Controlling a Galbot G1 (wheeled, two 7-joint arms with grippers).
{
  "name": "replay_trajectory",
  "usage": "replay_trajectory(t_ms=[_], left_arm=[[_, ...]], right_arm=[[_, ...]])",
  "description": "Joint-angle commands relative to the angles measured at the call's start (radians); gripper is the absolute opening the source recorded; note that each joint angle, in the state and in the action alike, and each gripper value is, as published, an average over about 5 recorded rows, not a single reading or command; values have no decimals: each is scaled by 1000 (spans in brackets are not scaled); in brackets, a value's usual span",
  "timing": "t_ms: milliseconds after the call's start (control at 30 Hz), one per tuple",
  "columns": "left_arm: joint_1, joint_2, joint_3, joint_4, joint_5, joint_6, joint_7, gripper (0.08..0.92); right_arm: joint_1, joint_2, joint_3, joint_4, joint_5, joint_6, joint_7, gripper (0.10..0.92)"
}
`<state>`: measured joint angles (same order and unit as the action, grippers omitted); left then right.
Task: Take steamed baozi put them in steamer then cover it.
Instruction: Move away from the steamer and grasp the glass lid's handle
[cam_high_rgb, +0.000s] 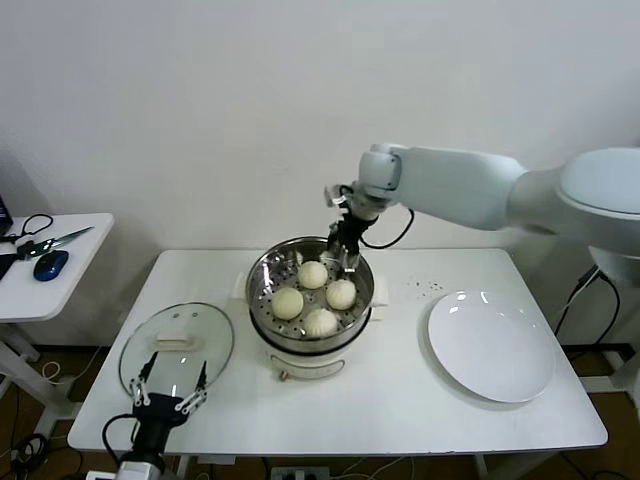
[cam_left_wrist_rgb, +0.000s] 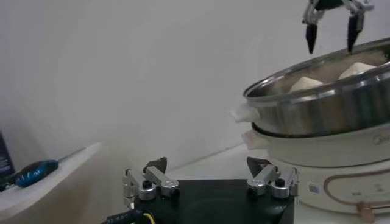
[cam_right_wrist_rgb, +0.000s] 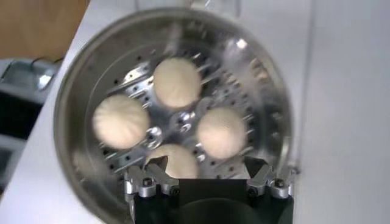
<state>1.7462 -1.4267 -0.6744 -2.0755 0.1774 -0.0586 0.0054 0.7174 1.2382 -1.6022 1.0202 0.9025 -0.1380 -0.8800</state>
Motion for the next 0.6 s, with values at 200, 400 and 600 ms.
replay_trajectory(t_ms=[200,400,600], left_arm=[[-1,-27,-12,-28,18,11,-1,823],[0,-55,-5,-53,64,18,-1,823],[5,-55,-30,-52,98,23,0,823]], right_arm=[[-328,-489,420,337,15,310,657,823],[-703,-604,807,426,-30,342,764,823],[-1079,-607,1217,499,-84,353,807,823]])
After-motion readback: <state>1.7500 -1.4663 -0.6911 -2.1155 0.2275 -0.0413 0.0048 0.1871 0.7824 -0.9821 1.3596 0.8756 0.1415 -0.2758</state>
